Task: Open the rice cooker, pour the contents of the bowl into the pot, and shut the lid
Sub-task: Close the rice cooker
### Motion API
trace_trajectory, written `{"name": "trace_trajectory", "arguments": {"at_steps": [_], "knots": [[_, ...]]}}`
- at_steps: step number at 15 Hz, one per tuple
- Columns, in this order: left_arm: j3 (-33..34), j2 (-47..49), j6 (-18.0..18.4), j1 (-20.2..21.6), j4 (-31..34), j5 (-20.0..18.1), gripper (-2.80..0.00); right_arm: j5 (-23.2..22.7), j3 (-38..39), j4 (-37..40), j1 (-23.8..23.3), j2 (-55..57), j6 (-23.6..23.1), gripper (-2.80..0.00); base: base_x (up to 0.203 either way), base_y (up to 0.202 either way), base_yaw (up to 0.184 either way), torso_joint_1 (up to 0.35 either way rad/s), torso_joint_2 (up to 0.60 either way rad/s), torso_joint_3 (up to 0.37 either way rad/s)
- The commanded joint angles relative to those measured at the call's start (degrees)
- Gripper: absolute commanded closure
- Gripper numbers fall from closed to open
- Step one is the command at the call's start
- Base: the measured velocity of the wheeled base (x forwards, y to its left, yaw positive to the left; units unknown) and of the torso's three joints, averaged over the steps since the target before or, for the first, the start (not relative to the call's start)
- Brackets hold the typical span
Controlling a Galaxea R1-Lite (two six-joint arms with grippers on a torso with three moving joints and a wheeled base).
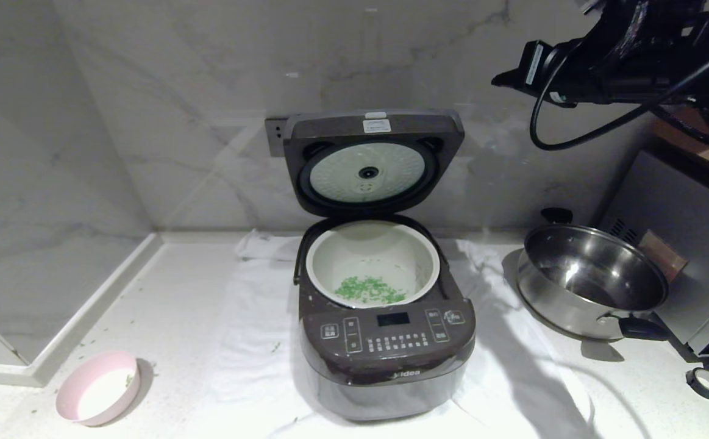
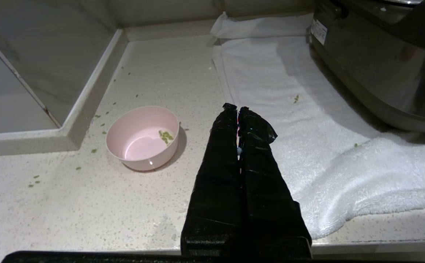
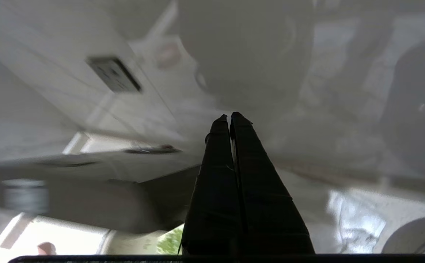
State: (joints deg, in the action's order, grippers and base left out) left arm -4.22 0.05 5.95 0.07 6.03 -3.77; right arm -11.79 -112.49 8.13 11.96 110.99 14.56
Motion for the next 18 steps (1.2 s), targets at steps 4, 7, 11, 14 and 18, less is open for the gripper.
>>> {"name": "trace_trajectory", "arguments": {"at_steps": [4,7,11,14,18], "knots": [[0.0,-0.2,-0.1,0.0,0.0,0.0,0.0,-7.9,-0.9,0.6,-0.3,4.1,3.6,0.0,0.0,0.0,0.0,0.0,0.0,0.0],[0.1,-0.2,-0.1,0.0,0.0,0.0,0.0,-8.1,-1.0,0.7,1.5,3.7,3.6,0.0,0.0,0.0,0.0,0.0,0.0,0.0],[0.0,-0.2,-0.1,0.0,0.0,0.1,0.0,-9.3,-0.9,0.7,3.3,3.2,6.2,0.0,0.0,0.0,0.0,0.0,0.0,0.0],[0.0,-0.2,-0.1,0.1,0.0,0.1,0.0,-12.6,-0.2,1.4,3.5,3.2,9.9,0.0,0.0,0.0,0.0,0.0,0.0,0.0],[0.0,-0.2,-0.1,0.0,0.0,0.1,0.0,-12.6,1.5,5.2,3.6,2.7,10.0,0.0,0.0,0.0,0.0,0.0,0.0,0.0]]}}
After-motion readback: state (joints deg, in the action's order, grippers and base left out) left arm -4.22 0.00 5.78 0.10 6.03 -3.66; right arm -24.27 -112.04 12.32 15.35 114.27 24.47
